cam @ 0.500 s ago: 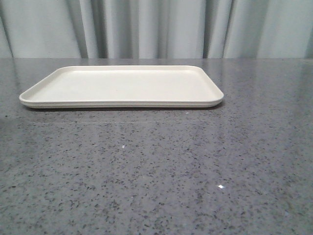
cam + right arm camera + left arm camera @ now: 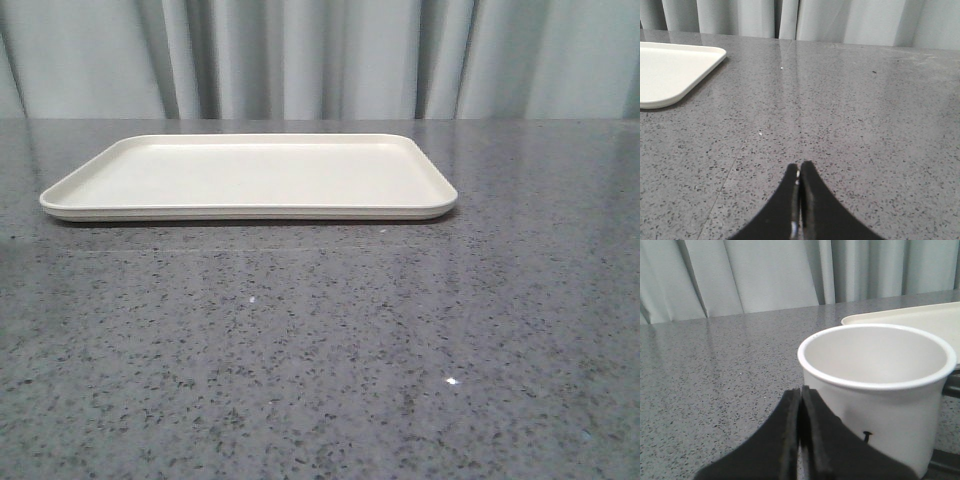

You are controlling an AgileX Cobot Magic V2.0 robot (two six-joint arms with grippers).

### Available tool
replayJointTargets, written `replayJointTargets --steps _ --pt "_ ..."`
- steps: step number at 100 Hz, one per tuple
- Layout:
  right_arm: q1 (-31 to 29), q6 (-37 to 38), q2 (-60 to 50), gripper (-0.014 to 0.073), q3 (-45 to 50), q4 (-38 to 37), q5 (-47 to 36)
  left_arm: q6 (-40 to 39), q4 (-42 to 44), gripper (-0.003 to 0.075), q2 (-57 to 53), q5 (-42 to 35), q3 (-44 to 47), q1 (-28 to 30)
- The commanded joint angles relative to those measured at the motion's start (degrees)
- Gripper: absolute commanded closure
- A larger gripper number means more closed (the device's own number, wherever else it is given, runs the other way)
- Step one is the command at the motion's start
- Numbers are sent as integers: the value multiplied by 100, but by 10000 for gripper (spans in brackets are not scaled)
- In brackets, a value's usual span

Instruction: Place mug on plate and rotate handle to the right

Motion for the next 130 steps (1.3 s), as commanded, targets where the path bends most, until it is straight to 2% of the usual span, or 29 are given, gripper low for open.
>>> replayJointTargets --steps 1,31,61,76,98,130 --pt "-30 -53 -108 658 -1 -13 -476 -40 -36 740 -174 -492 72 19" --pt "-30 -53 -108 658 -1 -13 -516 -40 -36 740 -174 -492 62 19" --pt "-24 -53 -108 658 -53 4 -1838 -73 -750 740 -174 -623 -322 19" --pt "-24 -53 -101 658 -579 4 -1370 -73 -1093 740 -92 -519 -871 19" --pt "-24 -53 212 658 -1754 4 25 -73 -1248 740 564 1079 -2305 19" --pt "-24 -53 1716 658 -3502 4 1679 -73 -1259 740 2276 3527 -4464 19"
